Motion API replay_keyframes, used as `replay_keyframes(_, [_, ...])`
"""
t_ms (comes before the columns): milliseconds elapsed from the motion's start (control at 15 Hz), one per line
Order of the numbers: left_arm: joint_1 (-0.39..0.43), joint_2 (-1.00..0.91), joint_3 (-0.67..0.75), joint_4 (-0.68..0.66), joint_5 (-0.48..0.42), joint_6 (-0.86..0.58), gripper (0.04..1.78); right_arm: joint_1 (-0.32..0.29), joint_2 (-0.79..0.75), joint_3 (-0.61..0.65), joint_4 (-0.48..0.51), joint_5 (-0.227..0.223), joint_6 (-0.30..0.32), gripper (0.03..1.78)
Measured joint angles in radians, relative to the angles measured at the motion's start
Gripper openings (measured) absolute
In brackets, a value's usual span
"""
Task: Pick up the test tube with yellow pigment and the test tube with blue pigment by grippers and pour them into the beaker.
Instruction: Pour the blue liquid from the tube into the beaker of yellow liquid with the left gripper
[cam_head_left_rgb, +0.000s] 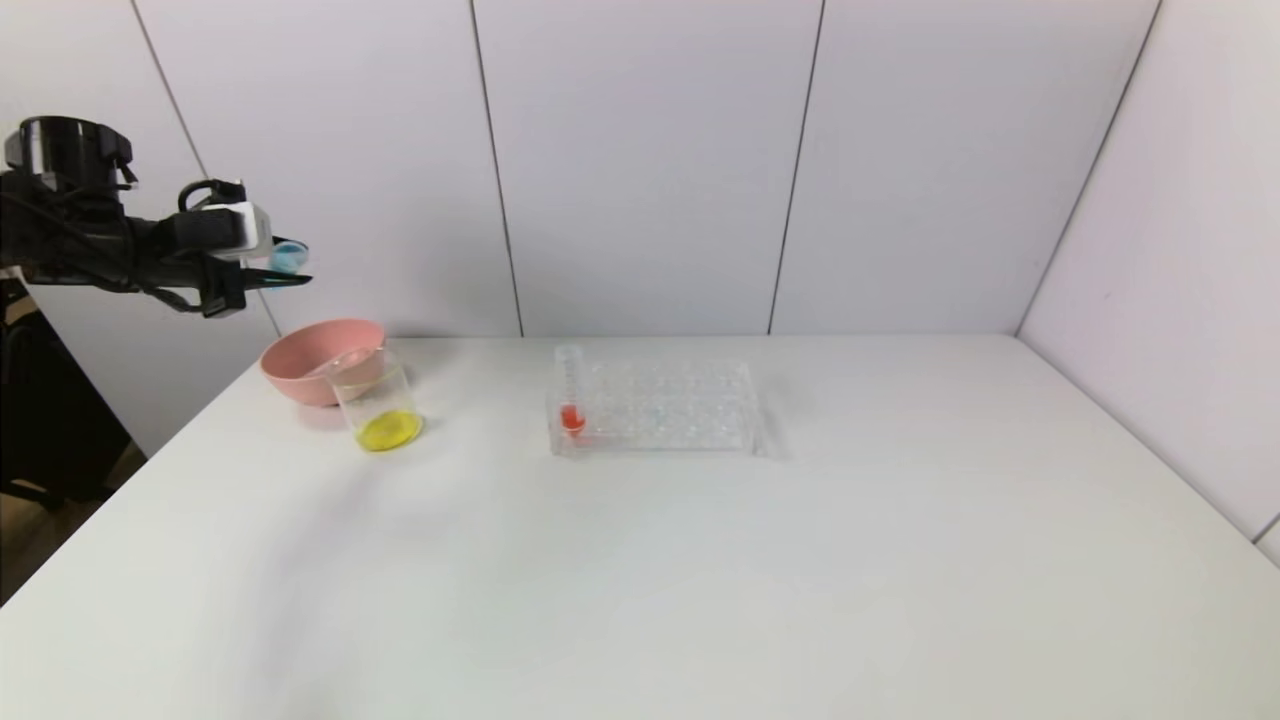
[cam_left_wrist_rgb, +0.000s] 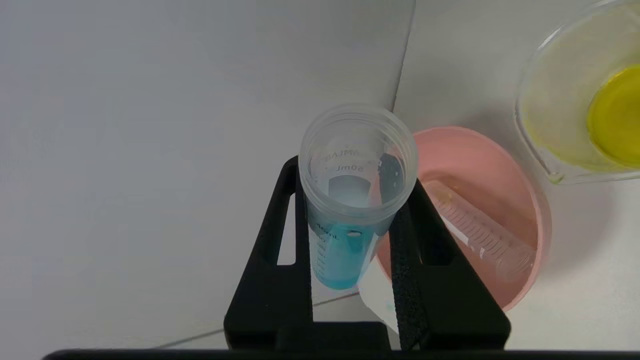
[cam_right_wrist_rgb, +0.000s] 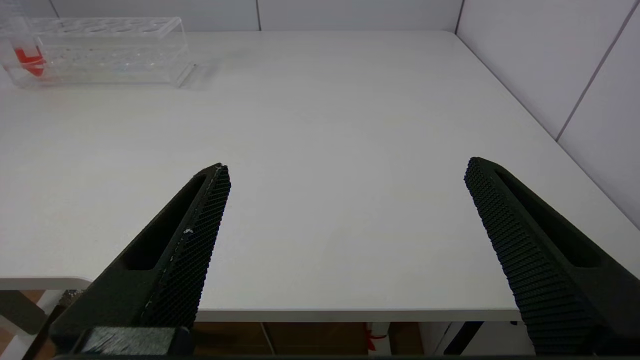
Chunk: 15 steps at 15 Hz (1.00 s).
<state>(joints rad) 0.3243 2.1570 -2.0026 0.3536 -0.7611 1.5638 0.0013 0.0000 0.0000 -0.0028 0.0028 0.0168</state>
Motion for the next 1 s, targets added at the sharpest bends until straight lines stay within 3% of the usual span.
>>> replay_keyframes(333, [-0.024,0.001,0.000,0.113,0.022,0.217,0.46,0.000,0.000,0.000,0.000,0.000,0.000,1.71])
replay_keyframes(1000, [-0.045,-0.006,0.001,0.121,0.122,0.296,0.46,0.000,0.000,0.000,0.000,0.000,0.001,1.71])
